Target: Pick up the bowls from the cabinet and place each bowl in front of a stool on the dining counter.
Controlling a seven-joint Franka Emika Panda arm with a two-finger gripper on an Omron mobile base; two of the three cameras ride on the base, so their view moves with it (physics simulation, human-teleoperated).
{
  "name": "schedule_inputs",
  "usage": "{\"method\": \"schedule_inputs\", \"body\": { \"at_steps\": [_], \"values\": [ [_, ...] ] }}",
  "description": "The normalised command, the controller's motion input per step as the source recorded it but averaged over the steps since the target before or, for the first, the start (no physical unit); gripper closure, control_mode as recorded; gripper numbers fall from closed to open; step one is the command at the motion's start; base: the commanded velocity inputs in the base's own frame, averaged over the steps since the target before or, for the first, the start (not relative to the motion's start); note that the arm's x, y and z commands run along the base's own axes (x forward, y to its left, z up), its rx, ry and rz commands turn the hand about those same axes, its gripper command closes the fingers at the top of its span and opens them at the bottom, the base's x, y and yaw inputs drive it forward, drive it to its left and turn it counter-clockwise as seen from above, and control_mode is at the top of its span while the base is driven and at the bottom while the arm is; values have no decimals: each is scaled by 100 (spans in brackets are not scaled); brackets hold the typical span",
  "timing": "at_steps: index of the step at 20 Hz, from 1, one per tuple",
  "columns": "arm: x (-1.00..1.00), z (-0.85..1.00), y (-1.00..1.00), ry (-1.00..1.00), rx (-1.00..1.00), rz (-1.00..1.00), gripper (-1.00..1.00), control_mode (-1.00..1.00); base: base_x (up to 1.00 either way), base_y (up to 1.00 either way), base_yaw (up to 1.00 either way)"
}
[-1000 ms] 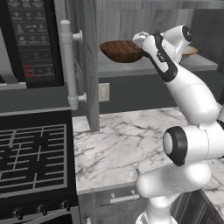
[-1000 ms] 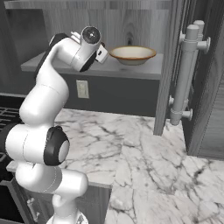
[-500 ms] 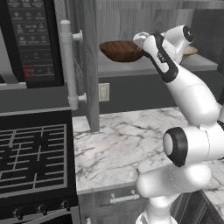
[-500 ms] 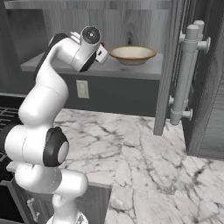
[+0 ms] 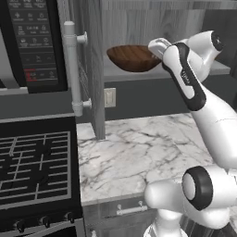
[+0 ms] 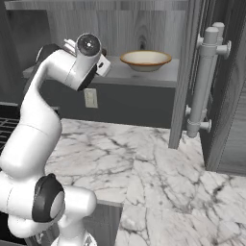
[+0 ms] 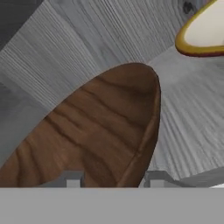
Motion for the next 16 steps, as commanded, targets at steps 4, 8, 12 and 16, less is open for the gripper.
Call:
{"method": "schedule_inputs", "body": {
  "at_steps": [4, 8, 12, 16],
  "values": [
    [-100, 0, 20, -10, 0, 0, 100, -100, 0, 0, 0],
    [-100, 0, 19, -7, 0, 0, 100, -100, 0, 0, 0],
    [-100, -1, 16, -1, 0, 0, 100, -100, 0, 0, 0],
    [-100, -7, 9, 0, 0, 0, 100, -100, 0, 0, 0]
  ]
}}
